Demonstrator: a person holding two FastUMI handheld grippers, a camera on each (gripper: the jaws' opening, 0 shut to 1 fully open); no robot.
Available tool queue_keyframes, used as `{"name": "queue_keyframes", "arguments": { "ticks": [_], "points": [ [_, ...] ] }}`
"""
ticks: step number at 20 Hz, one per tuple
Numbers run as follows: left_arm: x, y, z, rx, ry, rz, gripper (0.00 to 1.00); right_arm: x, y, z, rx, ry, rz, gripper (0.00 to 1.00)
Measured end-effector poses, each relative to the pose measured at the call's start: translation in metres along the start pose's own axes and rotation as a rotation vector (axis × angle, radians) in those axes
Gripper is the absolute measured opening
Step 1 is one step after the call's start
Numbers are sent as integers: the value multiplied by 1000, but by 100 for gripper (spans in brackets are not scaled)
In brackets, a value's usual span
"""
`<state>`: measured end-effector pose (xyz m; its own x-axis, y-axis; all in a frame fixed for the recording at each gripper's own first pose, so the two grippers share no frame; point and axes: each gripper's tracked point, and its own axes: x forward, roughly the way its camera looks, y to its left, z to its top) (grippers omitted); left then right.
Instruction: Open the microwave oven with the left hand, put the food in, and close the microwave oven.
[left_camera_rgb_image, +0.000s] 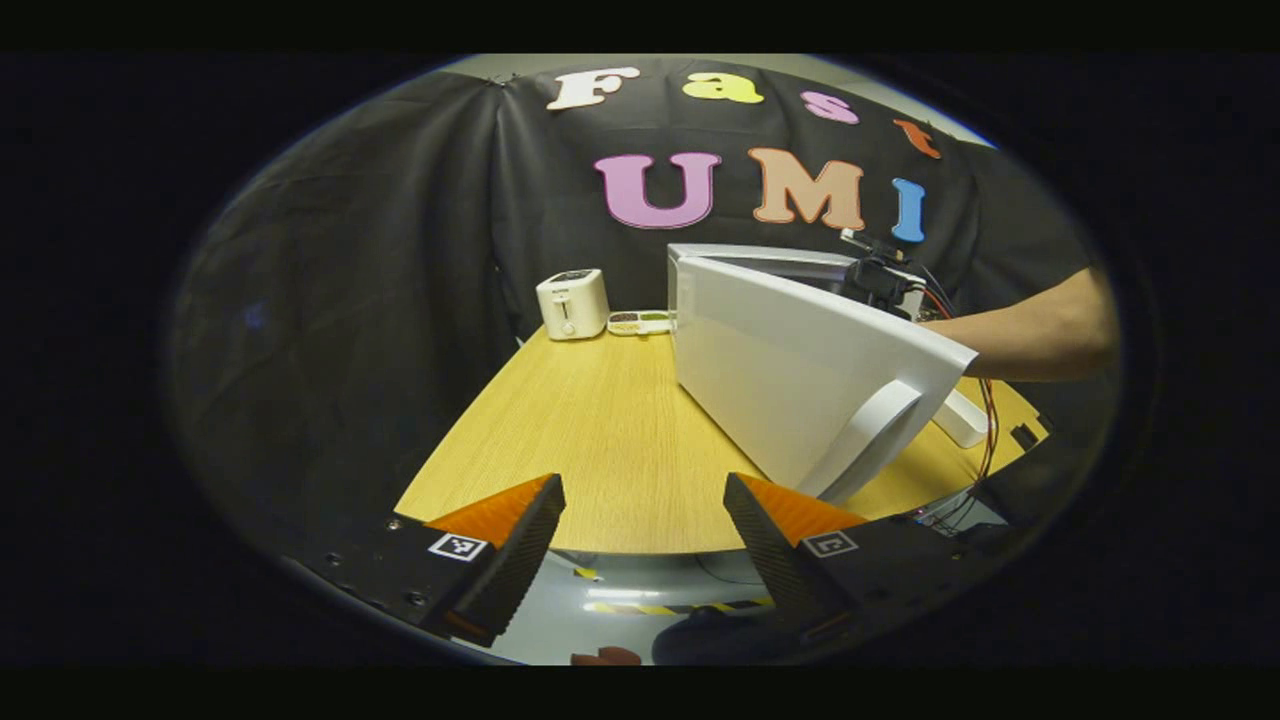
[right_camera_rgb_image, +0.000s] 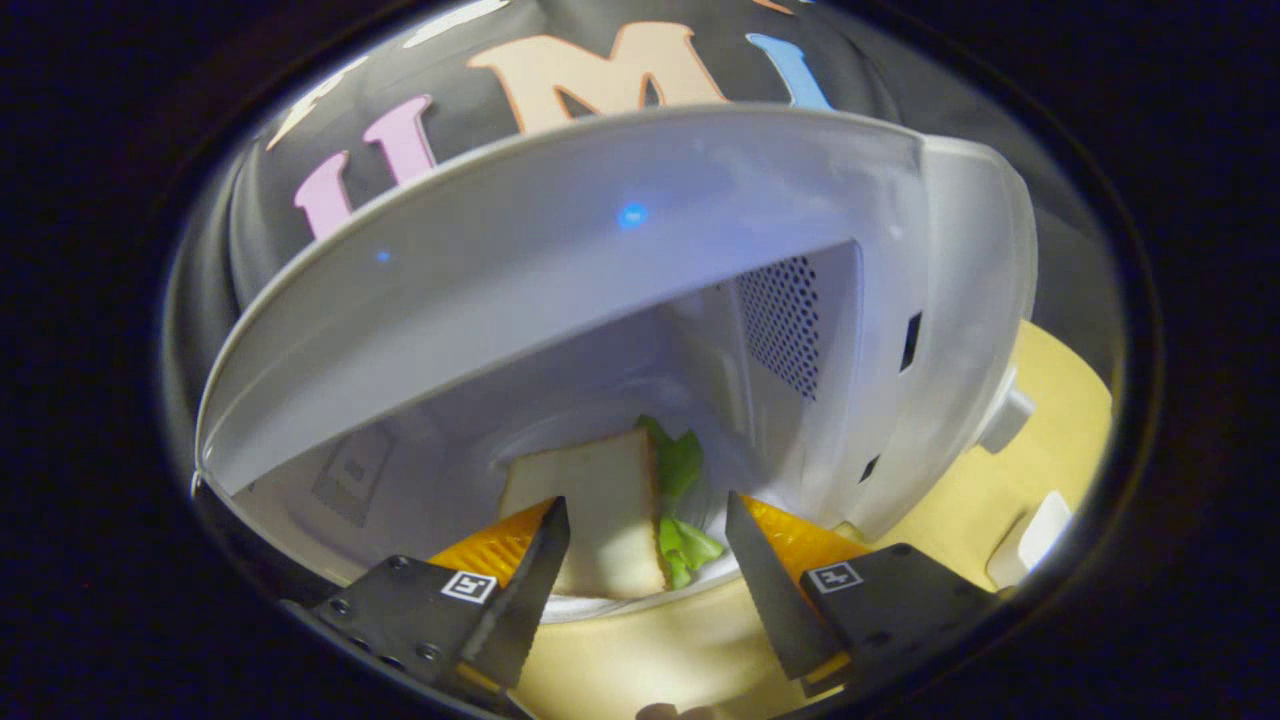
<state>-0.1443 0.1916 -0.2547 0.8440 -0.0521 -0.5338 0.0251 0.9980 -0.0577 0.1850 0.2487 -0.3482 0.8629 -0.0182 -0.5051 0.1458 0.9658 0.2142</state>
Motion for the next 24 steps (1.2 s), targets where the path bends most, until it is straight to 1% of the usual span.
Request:
{"name": "queue_keyframes", "arguments": {
  "ticks": [3, 4, 6, 9, 11, 12, 13, 14, 15, 16, 17, 18, 19, 20, 21, 24],
  "points": [
    [3, -3, 3, 9, -6, -5, 98, -6, 1, 3, -25, -5, 30, 96],
    [3, -3, 4, 8, -8, -6, 98, -10, 3, 4, -29, -1, 49, 96],
    [4, -3, 4, 0, -8, 5, 98, -25, 8, 6, -58, -3, 112, 96],
    [9, -14, 2, -11, 3, -18, 98, -58, -2, 3, -191, -7, 178, 96],
    [15, -23, 3, -2, 7, -47, 97, -85, -14, 8, -305, -52, 210, 96],
    [19, -26, 3, 4, 8, -56, 99, -101, -19, 12, -364, -83, 228, 96],
    [22, -28, 6, 8, 1, -61, 95, -118, -24, 16, -425, -115, 245, 97],
    [26, -26, 7, 12, 4, -50, 90, -129, -28, 21, -469, -144, 257, 96],
    [31, -24, 5, 13, 23, -32, 68, -143, -34, 26, -499, -168, 267, 100],
    [35, -15, 4, 19, 27, 14, 46, -157, -40, 33, -517, -193, 276, 89],
    [37, -12, 1, 21, 38, 41, 24, -168, -44, 39, -524, -209, 286, 93],
    [42, -21, -4, 36, 55, 14, 2, -177, -50, 44, -528, -220, 292, 94],
    [47, -28, -3, 70, 61, 2, 1, -188, -59, 51, -527, -239, 292, 100],
    [51, -30, 2, 109, 52, 8, 0, -198, -65, 60, -522, -259, 293, 97],
    [54, -35, 7, 141, 41, -1, 0, -206, -74, 69, -511, -274, 289, 100],
    [58, -64, 16, 190, 27, -57, 0, -229, -102, 92, -473, -300, 269, 97]
  ]
}}
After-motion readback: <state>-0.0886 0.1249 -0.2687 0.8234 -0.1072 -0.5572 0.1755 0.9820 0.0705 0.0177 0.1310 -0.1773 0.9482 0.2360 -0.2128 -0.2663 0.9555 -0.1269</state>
